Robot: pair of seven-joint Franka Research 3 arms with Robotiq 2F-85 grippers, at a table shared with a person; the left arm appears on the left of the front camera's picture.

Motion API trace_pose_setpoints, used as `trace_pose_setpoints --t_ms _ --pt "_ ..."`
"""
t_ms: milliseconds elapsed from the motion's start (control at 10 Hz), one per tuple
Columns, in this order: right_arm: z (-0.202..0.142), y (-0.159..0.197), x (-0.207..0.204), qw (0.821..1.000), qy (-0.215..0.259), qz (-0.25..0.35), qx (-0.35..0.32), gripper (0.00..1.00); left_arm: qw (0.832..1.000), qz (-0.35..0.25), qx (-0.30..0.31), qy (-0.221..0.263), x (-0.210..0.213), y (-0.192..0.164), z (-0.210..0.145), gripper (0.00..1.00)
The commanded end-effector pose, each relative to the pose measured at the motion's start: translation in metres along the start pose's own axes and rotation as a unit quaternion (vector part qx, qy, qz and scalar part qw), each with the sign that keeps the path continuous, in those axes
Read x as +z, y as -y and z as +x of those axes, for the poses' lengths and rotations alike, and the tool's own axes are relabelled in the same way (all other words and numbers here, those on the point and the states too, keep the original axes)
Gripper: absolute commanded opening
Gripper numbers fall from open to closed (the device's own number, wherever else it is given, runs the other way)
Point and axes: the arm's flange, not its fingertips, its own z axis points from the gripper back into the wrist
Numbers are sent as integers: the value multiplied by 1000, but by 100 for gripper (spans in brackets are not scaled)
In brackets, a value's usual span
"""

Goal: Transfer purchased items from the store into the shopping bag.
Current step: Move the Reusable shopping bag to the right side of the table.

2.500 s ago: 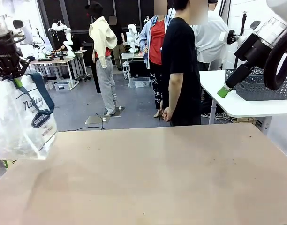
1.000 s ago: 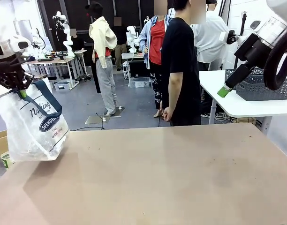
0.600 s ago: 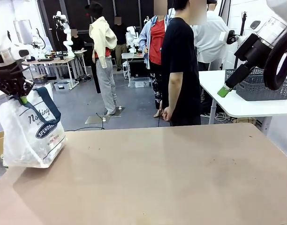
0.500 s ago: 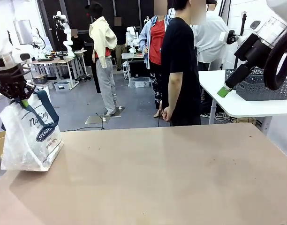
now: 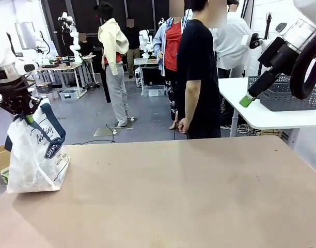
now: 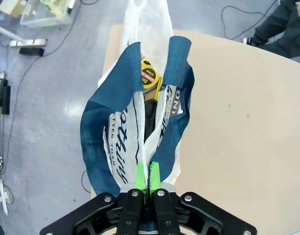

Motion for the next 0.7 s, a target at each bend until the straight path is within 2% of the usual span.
trace_pose_setpoints --t_ms 0,600 --pt "0 -2 -1 1000 -2 -2 -4 100 1000 -14 -11 2 -7 -7 -4 0" --pt "0 -2 -1 1000 -2 -2 -4 100 1000 0 -4 -3 -3 -3 -2 0"
